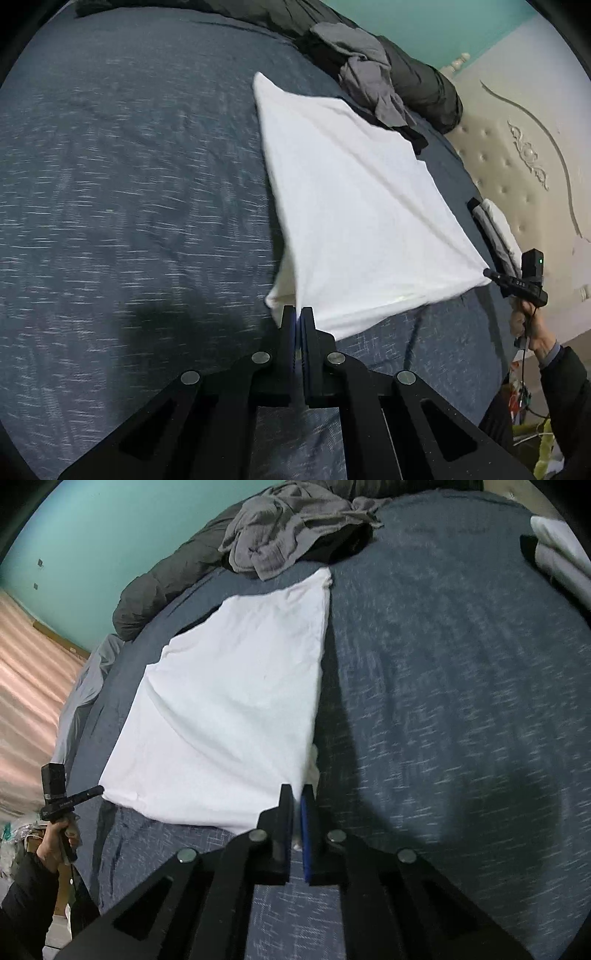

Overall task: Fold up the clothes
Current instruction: 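Release the folded polo and open both grippers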

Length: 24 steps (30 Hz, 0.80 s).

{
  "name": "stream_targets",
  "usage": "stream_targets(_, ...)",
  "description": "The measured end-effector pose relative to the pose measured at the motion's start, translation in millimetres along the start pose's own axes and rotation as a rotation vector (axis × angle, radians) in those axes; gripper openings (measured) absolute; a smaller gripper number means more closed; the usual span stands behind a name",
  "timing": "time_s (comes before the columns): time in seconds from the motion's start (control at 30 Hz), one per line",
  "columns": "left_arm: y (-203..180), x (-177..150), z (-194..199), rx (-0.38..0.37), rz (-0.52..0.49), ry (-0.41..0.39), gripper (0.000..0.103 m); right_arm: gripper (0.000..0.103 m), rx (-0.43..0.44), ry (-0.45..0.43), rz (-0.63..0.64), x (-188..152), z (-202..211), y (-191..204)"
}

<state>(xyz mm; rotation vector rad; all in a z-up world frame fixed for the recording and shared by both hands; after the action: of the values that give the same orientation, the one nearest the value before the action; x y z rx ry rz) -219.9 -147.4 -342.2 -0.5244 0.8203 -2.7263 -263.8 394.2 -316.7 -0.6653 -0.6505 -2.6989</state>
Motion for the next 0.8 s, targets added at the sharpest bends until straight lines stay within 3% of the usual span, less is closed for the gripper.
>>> stream_targets(0.13,12,-6,-2,0.013,0.004,0.028,0.002,0.003,-0.019,0.022,0.013,-3,7,-10)
stream_targets(0.53,17,-18,-16,0.04,-0.003,0.067,0.002,0.003,-0.006,0.111,0.008,-19,-23,-13)
stream_targets(0.7,13,-18,-27,0.063,0.015,0.093,0.003,0.009,-0.005,0.135,0.009,-20,-31,-14)
stream_targets(0.8,15,-12,-22,0.08,0.041,0.083,0.017,0.016,-0.005,0.141,0.011,-18,-31,-14)
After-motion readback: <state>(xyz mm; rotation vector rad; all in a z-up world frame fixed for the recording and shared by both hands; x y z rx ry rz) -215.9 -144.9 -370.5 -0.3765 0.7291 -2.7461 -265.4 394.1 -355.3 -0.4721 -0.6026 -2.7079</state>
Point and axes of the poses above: each gripper's, at about its wrist camera, not at the fingertips, and z roughly against the way its jaws point, y to its left, x to its top, the point moved 4 cm from there along -z, roughly the way its jaws point, and after that the axes turned 13 degrees about z, right-handed, at the moved point
